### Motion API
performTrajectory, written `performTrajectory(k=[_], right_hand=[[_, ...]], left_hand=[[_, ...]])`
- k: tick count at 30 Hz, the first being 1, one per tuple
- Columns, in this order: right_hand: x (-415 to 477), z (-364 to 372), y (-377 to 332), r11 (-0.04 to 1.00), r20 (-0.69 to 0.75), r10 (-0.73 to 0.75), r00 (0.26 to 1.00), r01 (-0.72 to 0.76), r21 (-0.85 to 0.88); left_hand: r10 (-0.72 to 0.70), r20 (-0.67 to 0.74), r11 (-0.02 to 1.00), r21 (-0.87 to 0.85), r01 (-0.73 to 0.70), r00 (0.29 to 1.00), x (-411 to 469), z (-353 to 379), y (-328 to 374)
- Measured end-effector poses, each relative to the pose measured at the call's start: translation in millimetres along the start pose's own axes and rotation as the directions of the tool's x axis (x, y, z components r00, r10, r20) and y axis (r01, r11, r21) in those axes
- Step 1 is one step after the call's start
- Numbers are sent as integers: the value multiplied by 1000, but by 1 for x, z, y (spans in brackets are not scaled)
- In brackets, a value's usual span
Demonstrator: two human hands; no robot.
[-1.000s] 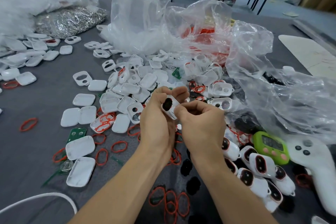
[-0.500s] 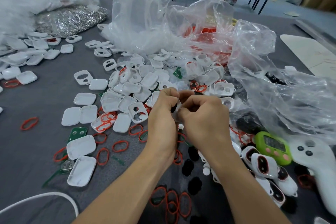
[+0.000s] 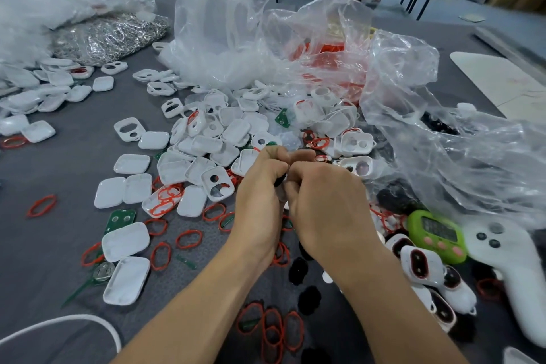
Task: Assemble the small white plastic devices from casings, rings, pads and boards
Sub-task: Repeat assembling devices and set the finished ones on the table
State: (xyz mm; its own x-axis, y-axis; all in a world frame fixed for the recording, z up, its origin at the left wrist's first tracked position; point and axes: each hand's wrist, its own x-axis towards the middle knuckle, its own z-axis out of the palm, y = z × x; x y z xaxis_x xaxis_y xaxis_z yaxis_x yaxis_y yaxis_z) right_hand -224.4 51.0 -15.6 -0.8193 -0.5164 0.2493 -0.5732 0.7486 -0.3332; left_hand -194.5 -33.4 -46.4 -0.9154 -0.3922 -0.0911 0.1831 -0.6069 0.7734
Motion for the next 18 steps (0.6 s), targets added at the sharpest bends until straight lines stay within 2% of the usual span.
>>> performTrajectory(k=[3,8,13,15,18], right_hand=[[-2,4,5,998,-34,-35,999,36,42],[0,7,11,994,-67,-21,997,29,105],[-1,7,14,926,-187,188,964,-110,361],[0,5,16,873,-164,251,954,-149,465],[1,2,21,822,-50,233,971,-169,544]], left_hand=[[0,15,1000,-12,1,1000,1,-1,1],[-93,48,990,-97,97,995,4,-3,5],[-136,160,970,-180,165,978,7,-7,14],[-152,233,962,-188,198,961,6,-8,19],[-198,287,955,-159,250,937,5,-9,21]])
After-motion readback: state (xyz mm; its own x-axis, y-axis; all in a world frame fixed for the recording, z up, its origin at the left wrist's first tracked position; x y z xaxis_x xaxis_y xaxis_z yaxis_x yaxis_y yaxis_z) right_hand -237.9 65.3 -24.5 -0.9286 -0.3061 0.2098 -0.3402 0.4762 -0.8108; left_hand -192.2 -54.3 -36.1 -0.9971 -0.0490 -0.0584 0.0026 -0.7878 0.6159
